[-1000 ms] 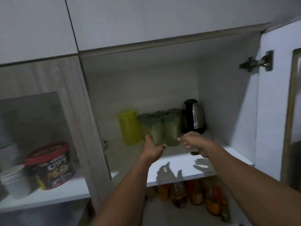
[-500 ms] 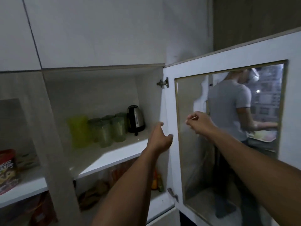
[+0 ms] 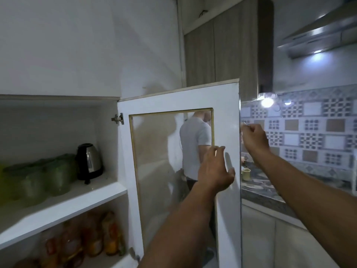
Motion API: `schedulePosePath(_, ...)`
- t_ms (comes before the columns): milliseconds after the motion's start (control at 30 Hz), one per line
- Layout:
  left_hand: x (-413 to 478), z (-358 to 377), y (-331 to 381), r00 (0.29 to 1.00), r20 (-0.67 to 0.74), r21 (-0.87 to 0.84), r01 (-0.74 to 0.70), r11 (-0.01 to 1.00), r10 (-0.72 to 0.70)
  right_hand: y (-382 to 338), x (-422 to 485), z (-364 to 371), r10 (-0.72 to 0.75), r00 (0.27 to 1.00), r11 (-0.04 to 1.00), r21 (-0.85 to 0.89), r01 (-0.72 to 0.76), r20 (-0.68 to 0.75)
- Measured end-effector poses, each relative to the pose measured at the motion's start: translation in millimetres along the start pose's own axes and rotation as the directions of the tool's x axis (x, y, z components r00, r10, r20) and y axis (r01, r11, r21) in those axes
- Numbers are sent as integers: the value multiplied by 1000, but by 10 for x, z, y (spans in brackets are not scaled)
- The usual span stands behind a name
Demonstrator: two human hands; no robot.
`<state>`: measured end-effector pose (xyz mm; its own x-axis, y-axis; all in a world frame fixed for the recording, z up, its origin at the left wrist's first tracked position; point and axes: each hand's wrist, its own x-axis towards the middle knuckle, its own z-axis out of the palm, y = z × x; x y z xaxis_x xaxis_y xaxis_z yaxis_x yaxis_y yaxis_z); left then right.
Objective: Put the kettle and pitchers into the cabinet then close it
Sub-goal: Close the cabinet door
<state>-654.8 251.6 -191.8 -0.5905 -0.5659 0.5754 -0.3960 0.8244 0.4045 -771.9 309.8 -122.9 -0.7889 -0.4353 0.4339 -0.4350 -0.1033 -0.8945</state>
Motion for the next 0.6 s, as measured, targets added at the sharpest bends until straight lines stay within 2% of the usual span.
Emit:
schedulePosePath(67, 54, 130, 95, 1000, -7, -15, 13, 1000, -13, 2, 31, -61, 101, 948, 980, 134, -147, 301)
schedulePosePath(133, 72, 207, 110, 999, -29, 8, 19, 1000, -18, 28, 32, -69, 100, 897, 961, 190, -199, 432)
schedulePosePath(267, 23, 206, 39, 994, -106, 41, 27, 999, -22, 96, 31, -63, 76, 915, 951, 245, -186, 397)
schedulePosePath(367, -136, 73, 40, 970, -243, 116, 1, 993, 28, 106, -33, -92, 49, 885, 929, 305, -210, 462)
schedulePosePath(500, -410, -276, 93, 854, -489, 181, -100, 978, 178, -85, -207, 88, -29, 840, 891, 395, -224, 542)
schedulePosePath(600, -625, -680, 7, 783, -577, 209, -132, 969, 231, -339, -482, 387, -127, 778, 838, 486, -248, 616)
